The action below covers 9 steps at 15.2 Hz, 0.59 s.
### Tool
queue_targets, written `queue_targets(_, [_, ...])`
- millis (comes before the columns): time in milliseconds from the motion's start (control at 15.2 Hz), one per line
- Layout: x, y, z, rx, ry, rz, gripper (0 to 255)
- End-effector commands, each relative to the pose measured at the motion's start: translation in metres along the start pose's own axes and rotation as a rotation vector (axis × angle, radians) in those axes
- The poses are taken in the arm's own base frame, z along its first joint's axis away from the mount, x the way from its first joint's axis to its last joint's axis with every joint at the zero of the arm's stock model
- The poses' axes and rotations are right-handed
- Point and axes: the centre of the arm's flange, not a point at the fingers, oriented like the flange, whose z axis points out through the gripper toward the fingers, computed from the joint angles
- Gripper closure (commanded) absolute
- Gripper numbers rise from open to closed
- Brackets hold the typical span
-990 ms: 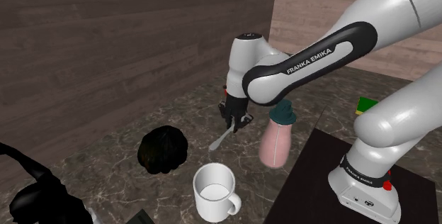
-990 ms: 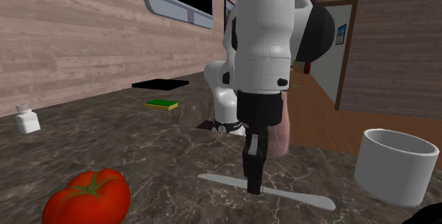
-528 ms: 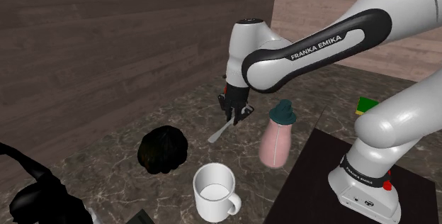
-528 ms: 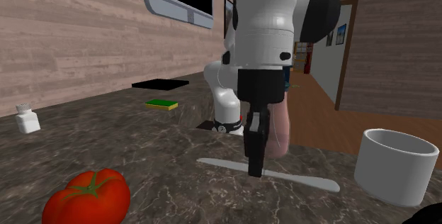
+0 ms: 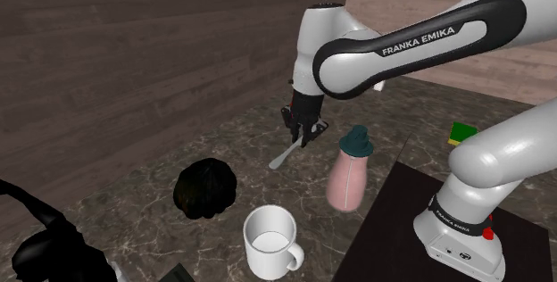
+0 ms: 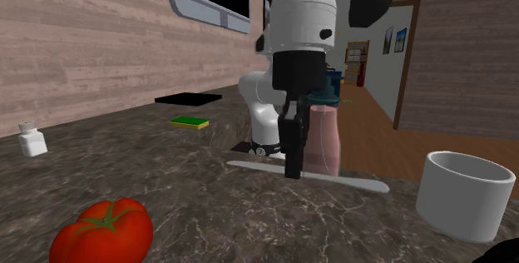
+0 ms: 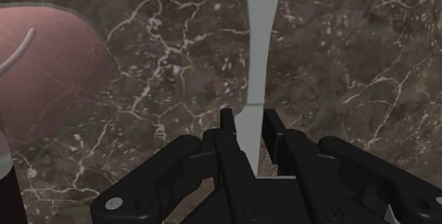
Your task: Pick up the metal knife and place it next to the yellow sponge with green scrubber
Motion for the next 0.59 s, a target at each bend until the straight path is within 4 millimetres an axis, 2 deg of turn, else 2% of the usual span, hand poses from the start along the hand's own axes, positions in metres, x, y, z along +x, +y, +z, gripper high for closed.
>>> queue_targets(0, [0.014,0.017,-0.002,0.000,-0.001,-0.001,255])
queue_targets(528, [0.087,0.093,-0.011,0.000,-0.001,-0.001,255])
